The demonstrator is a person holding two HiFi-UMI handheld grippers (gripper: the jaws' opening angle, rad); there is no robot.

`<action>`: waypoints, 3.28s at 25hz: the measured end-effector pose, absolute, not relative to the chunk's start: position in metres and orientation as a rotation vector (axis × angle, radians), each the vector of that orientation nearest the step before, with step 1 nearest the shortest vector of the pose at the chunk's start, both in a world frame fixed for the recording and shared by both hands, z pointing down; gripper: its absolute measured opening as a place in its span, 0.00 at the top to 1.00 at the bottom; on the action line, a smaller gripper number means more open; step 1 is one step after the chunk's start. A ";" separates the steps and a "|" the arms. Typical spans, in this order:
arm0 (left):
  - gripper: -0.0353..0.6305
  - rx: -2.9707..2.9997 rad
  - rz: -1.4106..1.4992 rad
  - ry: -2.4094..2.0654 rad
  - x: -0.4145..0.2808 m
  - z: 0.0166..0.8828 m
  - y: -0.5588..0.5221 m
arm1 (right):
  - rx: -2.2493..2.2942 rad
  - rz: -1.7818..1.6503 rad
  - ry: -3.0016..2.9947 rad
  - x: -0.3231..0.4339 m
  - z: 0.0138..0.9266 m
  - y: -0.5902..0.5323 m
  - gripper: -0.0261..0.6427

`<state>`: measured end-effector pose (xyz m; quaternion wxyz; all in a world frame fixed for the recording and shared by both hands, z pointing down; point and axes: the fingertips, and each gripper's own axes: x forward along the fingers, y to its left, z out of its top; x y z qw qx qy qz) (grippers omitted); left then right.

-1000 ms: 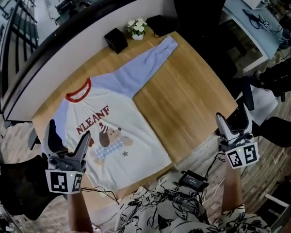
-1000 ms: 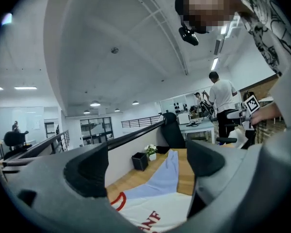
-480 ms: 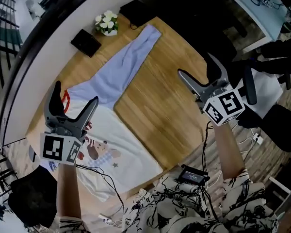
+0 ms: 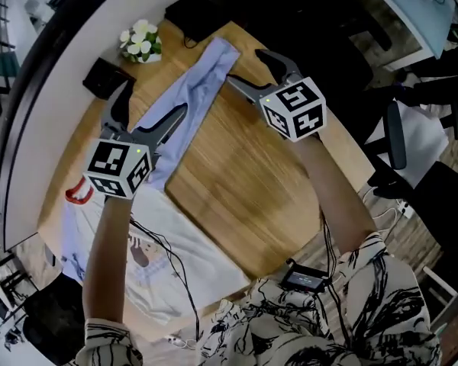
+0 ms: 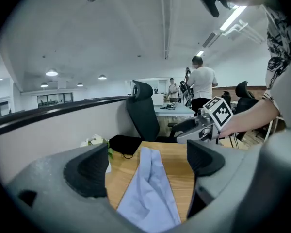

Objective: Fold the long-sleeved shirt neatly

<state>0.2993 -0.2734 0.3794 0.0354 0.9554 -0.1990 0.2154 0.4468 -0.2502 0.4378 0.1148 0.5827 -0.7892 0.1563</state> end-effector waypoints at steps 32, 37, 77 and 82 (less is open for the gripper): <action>0.92 2.984 0.838 -0.688 0.364 0.455 -0.298 | 1.311 0.427 -2.484 0.404 0.371 -0.331 0.93; 0.92 3.027 0.637 -0.771 0.325 0.388 -0.283 | 1.267 0.322 -2.647 0.351 0.294 -0.311 0.93; 0.53 2.615 0.385 -1.343 -0.197 0.368 -0.124 | 0.634 0.328 -2.740 -0.169 0.333 -0.179 0.93; 0.53 2.510 0.332 -1.489 -0.259 0.369 -0.108 | 0.666 0.340 -2.662 -0.218 0.386 -0.169 0.93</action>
